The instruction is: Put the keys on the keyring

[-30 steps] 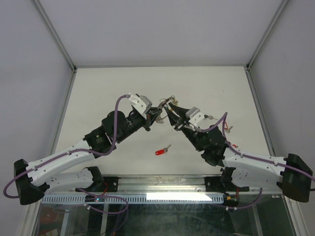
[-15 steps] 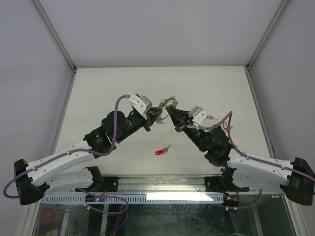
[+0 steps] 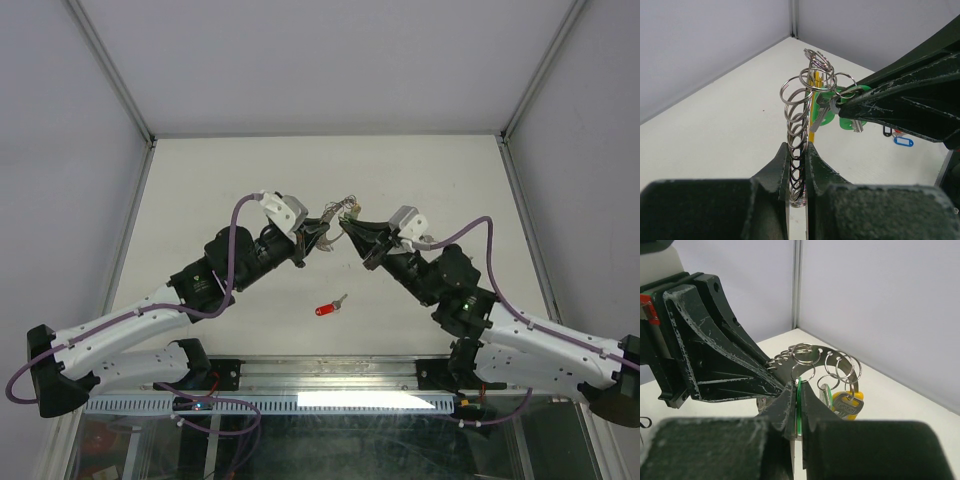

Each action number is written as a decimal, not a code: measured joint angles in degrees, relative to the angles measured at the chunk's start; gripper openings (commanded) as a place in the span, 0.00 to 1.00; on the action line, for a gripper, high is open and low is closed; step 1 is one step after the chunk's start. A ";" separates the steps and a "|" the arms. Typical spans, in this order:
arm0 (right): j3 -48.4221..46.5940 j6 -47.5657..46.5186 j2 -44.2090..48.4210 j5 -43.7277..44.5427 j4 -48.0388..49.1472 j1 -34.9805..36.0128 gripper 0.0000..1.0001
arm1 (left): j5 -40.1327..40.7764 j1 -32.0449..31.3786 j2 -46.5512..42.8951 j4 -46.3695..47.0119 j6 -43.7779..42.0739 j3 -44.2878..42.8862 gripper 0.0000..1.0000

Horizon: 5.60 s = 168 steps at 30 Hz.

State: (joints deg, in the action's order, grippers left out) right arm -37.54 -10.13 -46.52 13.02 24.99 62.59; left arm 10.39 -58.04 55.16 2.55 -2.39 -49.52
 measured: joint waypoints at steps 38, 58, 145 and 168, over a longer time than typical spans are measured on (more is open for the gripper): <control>-47.17 -4.72 -12.63 -4.52 -69.68 0.00 0.00 | -16.83 -0.04 -1.92 -1.73 -3.96 2.34 0.49; -47.63 -1.79 -10.91 -6.23 -71.58 -0.15 0.00 | -19.74 -0.04 -5.75 1.81 -0.98 -0.90 0.46; -35.60 -3.41 -4.55 -9.42 -67.08 -0.26 0.00 | -26.45 -0.15 3.34 -14.32 -11.43 -13.60 0.00; -34.97 -6.25 -8.11 -14.78 -69.37 -0.26 0.00 | -28.98 -0.11 3.32 -17.22 -13.31 -13.99 0.00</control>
State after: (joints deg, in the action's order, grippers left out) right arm -72.51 -16.38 -54.63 -1.76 -44.38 62.33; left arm -18.59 -58.15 58.48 -14.68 -15.70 -63.51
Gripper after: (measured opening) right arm 0.021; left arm 0.006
